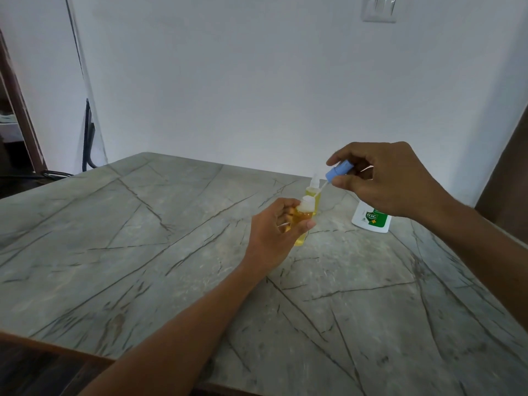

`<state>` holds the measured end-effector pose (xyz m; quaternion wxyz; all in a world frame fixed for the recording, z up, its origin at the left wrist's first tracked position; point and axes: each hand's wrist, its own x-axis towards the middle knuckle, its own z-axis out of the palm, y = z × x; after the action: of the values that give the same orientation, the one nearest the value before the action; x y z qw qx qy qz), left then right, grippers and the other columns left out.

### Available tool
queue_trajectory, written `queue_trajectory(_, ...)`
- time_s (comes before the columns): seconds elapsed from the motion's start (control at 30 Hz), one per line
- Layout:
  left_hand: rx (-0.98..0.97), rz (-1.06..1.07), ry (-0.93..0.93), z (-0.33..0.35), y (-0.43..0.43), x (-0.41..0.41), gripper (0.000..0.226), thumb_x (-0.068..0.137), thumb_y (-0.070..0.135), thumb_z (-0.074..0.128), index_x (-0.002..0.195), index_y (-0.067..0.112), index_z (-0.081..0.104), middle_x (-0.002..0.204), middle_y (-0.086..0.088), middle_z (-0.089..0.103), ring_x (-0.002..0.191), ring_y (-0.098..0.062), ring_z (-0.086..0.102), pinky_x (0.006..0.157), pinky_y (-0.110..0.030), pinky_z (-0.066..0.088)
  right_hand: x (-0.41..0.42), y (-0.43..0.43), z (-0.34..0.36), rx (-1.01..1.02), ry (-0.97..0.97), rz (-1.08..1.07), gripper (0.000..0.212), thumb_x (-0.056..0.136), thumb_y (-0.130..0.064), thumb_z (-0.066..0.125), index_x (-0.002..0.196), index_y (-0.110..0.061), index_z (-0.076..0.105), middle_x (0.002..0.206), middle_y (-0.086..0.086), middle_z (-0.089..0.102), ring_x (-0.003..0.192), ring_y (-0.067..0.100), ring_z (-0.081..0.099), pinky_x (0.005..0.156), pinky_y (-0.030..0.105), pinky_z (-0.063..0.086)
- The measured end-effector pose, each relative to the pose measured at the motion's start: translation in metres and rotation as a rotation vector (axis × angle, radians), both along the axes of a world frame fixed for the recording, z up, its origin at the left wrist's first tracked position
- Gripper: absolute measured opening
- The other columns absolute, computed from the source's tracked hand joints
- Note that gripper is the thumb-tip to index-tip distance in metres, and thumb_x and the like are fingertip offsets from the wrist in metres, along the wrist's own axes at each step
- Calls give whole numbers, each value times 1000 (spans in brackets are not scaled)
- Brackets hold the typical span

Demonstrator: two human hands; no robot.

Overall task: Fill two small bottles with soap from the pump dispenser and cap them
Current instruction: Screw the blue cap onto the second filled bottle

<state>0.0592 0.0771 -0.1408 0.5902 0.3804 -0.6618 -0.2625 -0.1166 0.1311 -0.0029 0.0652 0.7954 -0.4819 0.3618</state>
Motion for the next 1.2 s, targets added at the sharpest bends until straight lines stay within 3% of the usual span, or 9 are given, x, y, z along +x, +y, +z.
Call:
queue_trajectory(0.1,8,8,-39,1,0,-1,43,77,32,81,114,26,60,102,17,62,90,6,62,75,-4,50,6,-3,1,59,-9,72,33,78,-13,78,107,-21,65,77,-23,64,73,-2,63,68,4,47)
queue_trajectory(0.3,3,20,-55,2,1,-2,41,76,32,82,109,30,58,93,26,60,83,19,59,70,-1,47,16,-20,-4,135,81,121,28,78,-11,76,103,-22,66,84,-16,68,75,4,64,70,13,51)
queue_trajectory(0.37,-2,17,-39,0,1,-1,40,76,30,83,109,28,60,91,23,63,84,16,60,72,-5,50,19,-26,-8,150,146,111,22,80,-12,74,99,-22,69,88,-11,69,78,6,65,71,18,52)
queue_trajectory(0.5,14,9,-35,-1,-1,-1,42,77,32,82,112,24,62,91,21,64,84,14,62,77,-9,53,21,-35,-12,177,211,78,18,82,-12,71,97,-22,71,89,-6,69,79,1,61,69,13,45)
queue_trajectory(0.67,15,7,-27,-2,-3,-2,40,78,32,82,112,25,62,95,14,68,84,5,65,79,-14,55,22,-37,-9,196,257,61,15,83,-14,71,95,-23,70,88,-5,68,80,8,62,75,26,51)
queue_trajectory(0.83,-1,38,-61,-3,-4,-2,44,80,36,78,118,19,63,104,5,72,93,-6,69,83,-17,56,25,-43,-12,213,322,68,11,84,-19,71,94,-24,70,84,-10,64,78,6,61,70,21,48)
queue_trajectory(0.93,-6,36,-47,-2,-3,-2,43,80,35,79,117,19,64,102,7,72,91,-3,68,81,-15,55,25,-45,-12,207,330,70,6,85,-25,70,91,-23,71,80,-11,65,76,8,62,68,21,47)
queue_trajectory(1.1,-8,28,-15,-1,-2,-1,39,80,32,80,114,21,65,93,12,69,84,6,66,76,-9,52,25,-49,-10,136,389,24,36,85,-51,62,74,-16,66,56,-9,54,52,9,49,54,18,35)
queue_trajectory(1.2,-18,36,-48,-2,-2,-2,43,81,35,78,118,20,64,97,10,69,87,6,65,78,-7,51,25,-52,-10,149,426,-1,47,81,-61,56,75,-16,66,58,-10,55,55,8,51,54,16,32)
